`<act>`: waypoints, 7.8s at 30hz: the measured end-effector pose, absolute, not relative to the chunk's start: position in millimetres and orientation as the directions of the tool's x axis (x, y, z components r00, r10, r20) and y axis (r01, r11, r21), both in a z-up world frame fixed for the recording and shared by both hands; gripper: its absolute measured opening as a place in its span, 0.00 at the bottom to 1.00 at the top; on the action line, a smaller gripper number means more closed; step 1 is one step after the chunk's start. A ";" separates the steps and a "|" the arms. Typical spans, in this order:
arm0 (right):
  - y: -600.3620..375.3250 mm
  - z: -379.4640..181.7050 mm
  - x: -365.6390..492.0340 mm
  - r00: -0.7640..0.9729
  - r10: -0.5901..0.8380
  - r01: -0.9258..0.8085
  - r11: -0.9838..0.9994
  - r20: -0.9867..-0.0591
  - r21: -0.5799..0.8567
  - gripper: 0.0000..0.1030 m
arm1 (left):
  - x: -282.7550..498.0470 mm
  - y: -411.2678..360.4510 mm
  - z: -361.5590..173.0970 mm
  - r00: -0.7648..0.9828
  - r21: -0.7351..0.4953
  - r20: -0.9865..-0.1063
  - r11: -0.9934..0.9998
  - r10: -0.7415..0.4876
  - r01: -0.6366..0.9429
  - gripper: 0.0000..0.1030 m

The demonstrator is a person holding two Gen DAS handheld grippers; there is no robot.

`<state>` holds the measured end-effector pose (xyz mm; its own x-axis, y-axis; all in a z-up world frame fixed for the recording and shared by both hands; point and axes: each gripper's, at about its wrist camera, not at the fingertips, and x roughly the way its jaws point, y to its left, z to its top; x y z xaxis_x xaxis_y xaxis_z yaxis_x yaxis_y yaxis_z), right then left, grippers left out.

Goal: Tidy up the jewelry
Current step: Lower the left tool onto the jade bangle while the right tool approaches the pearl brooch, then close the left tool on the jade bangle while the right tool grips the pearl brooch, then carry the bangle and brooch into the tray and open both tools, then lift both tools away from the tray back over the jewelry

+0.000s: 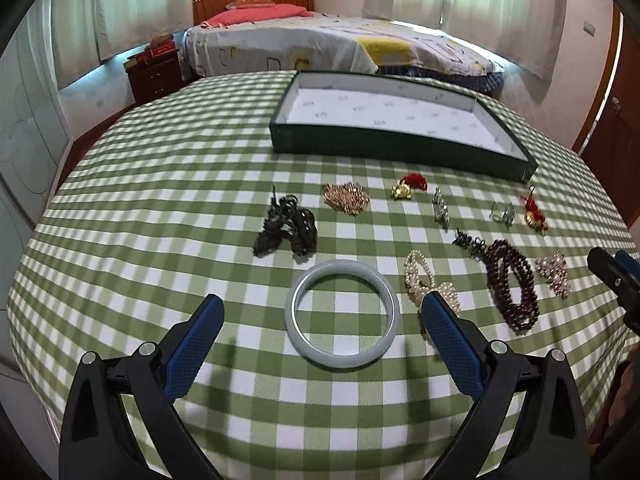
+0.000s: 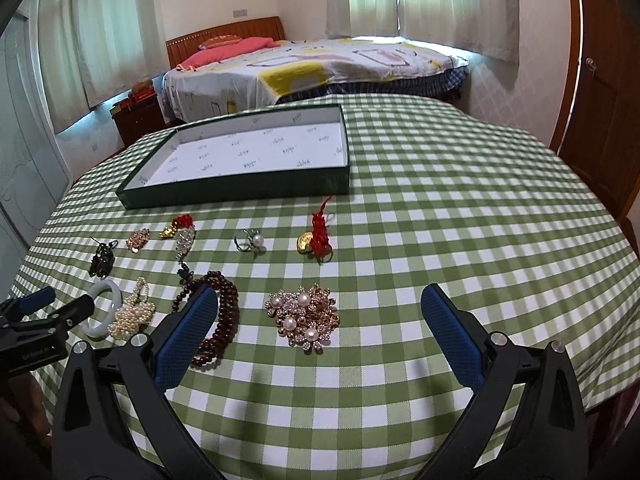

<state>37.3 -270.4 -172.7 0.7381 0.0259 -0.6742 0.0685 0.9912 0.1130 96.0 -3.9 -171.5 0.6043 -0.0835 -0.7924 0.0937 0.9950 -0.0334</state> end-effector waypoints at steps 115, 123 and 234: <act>-257.4 -83.2 178.9 0.868 0.146 -0.105 0.988 -0.475 0.110 0.17 | 220.0 -35.6 -71.8 0.830 -0.017 -0.538 0.986 -0.148 0.165 0.66; -265.6 -99.5 267.9 0.853 0.135 -0.086 0.989 -0.505 0.119 0.17 | 300.1 -48.4 -86.9 0.817 -0.015 -0.563 0.990 -0.124 0.139 0.66; -195.3 -207.0 60.6 0.716 0.172 -0.147 0.985 -0.676 0.095 0.65 | 97.0 13.0 -151.1 0.799 -0.003 -0.601 0.999 0.029 -0.039 0.76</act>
